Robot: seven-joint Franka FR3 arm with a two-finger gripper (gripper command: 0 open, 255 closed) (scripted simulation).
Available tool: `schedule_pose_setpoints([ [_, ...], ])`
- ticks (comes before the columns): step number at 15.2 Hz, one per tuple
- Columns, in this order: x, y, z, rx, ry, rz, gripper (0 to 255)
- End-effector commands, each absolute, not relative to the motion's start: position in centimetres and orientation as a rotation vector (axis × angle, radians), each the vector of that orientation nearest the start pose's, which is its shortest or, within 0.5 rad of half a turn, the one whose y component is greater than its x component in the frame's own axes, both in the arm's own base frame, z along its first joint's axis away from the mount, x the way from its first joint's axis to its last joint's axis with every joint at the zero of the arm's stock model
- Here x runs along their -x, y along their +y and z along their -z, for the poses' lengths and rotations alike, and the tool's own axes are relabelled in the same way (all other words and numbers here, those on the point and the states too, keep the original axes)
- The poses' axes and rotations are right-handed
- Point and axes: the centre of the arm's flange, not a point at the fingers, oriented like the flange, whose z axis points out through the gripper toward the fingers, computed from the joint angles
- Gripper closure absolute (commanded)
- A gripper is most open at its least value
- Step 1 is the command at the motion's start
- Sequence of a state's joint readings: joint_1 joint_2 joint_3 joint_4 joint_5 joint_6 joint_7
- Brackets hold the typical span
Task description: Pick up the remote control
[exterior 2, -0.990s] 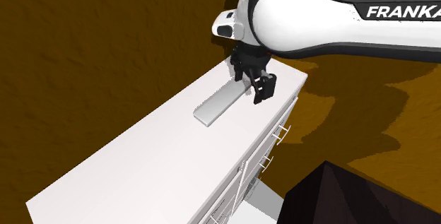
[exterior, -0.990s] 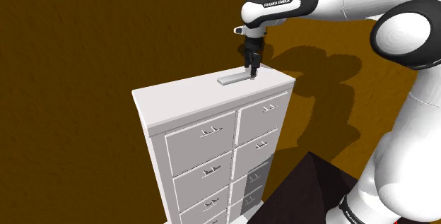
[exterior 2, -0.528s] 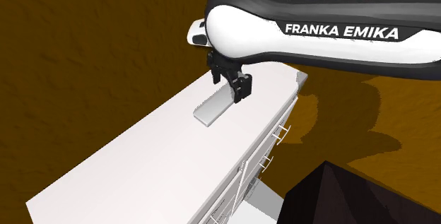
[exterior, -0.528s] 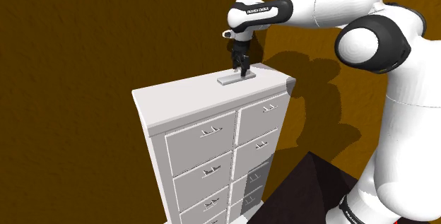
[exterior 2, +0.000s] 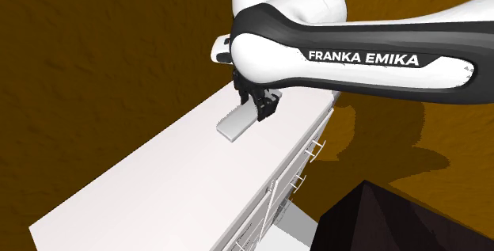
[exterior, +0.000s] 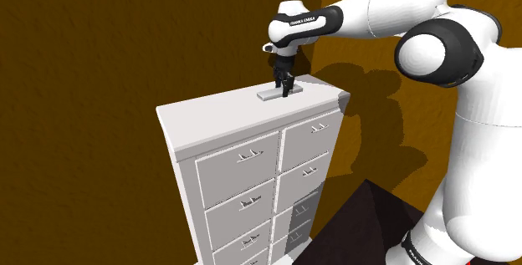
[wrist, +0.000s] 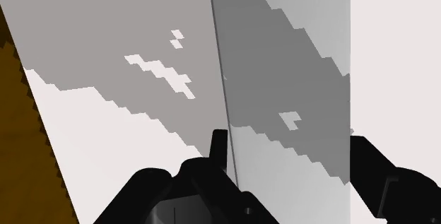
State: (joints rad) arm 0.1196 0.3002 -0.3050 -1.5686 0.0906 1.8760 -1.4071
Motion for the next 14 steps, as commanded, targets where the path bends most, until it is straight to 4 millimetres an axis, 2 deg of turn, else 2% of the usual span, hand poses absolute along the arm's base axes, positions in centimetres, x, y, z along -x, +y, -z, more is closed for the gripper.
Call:
schedule_pose_setpoints([
  [1, -64.4, -9.2, -47.7, 2.598, -1.795, 0.020, 255],
  [8, -64.4, -9.2, -47.6, 2.598, -1.795, 0.020, 255],
  [14, -64.4, -9.2, -50.8, 2.598, -1.795, 0.020, 255],
])
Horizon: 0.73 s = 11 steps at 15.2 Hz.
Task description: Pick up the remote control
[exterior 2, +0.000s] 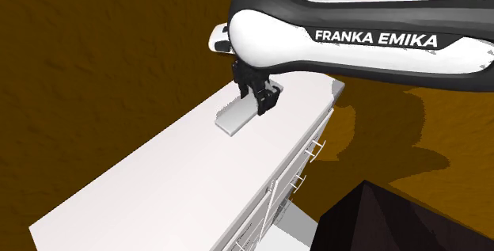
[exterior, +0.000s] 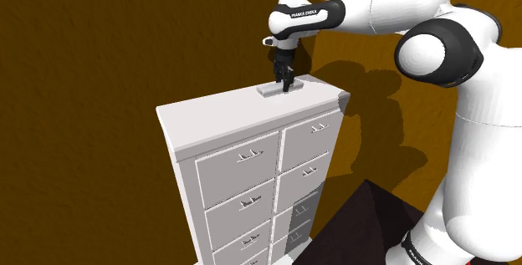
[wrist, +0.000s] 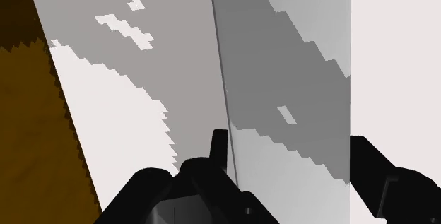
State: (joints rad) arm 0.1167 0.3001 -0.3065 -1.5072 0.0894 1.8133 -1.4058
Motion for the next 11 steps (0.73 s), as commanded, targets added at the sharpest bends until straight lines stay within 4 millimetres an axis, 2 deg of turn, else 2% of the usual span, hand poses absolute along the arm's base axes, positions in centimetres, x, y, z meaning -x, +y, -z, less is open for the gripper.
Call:
schedule_pose_setpoints([
  [1, -64.4, -9.2, -51.3, 2.598, -1.795, 0.020, 255],
  [9, -64.4, -9.2, -55.5, 2.598, -1.795, 0.020, 255],
  [11, -64.4, -9.2, -55.6, 2.598, -1.795, 0.020, 255],
])
